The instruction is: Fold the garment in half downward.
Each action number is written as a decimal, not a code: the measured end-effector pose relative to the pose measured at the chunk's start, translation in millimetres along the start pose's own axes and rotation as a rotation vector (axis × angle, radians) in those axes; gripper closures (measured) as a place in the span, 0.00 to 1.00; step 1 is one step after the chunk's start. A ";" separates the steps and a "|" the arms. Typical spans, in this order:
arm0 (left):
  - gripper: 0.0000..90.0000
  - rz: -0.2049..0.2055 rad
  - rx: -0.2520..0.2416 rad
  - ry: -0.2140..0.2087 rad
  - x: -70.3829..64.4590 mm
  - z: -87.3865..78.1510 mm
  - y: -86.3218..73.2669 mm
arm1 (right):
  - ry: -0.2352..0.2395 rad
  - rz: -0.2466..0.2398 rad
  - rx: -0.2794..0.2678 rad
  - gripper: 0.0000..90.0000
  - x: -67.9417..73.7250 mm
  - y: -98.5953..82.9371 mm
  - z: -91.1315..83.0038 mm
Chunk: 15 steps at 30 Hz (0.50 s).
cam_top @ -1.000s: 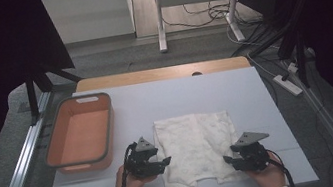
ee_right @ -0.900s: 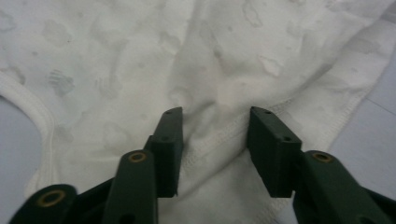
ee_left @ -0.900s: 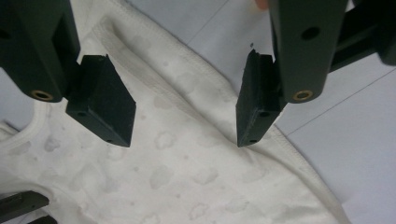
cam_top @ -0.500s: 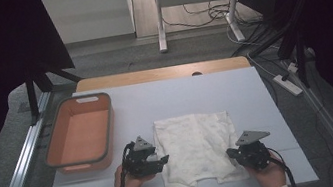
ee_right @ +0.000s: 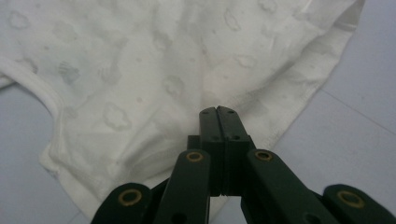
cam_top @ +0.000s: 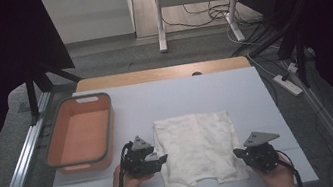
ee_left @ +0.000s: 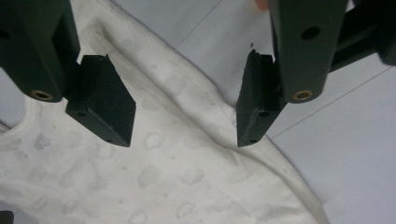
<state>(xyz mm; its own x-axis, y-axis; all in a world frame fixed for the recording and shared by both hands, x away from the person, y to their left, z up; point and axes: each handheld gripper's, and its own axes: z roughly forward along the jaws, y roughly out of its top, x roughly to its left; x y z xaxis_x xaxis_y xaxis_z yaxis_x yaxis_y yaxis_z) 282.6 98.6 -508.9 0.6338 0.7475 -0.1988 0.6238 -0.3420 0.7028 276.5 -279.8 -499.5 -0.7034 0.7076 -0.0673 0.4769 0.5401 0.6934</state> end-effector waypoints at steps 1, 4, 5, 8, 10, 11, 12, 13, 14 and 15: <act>0.42 0.001 -0.003 -0.002 0.1 -0.2 0.3 | -0.007 0.000 -0.016 0.93 1.3 1.0 0.0; 0.41 0.006 -0.009 -0.011 1.3 -0.3 2.0 | -0.015 -0.006 -0.052 0.77 5.0 4.3 0.1; 0.40 0.009 -0.008 -0.013 2.0 -0.3 2.8 | -0.013 -0.007 -0.066 0.72 6.5 5.5 -0.1; 0.40 0.002 -0.018 -0.017 4.2 -0.1 5.3 | 0.004 -0.014 -0.104 0.57 11.4 9.1 -0.1; 0.40 -0.005 -0.025 -0.017 6.2 -0.3 7.7 | 0.005 -0.021 -0.113 0.50 14.8 11.1 0.0; 0.40 -0.008 -0.029 -0.013 7.2 -0.2 9.1 | 0.018 -0.022 -0.122 0.48 17.2 12.6 0.7; 0.40 -0.010 -0.035 -0.012 8.4 0.1 10.5 | 0.033 -0.023 -0.127 0.46 19.0 14.0 1.1; 0.39 -0.016 -0.040 -0.012 9.4 0.6 12.0 | 0.049 -0.024 -0.135 0.44 20.8 15.7 1.9; 0.39 -0.017 -0.039 -0.013 10.2 0.6 13.2 | 0.067 -0.024 -0.141 0.42 22.6 17.5 2.6; 0.39 -0.017 -0.042 -0.016 11.3 1.0 15.1 | 0.081 -0.027 -0.147 0.41 23.7 18.9 3.3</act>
<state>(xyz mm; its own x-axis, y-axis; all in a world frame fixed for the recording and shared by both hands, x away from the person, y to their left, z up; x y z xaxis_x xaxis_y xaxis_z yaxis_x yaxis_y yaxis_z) 299.6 101.3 -501.2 0.6307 0.7437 -0.2215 0.6152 -0.3051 0.7269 270.6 -251.3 -490.4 -0.7579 0.6515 -0.0332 0.3795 0.4817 0.7899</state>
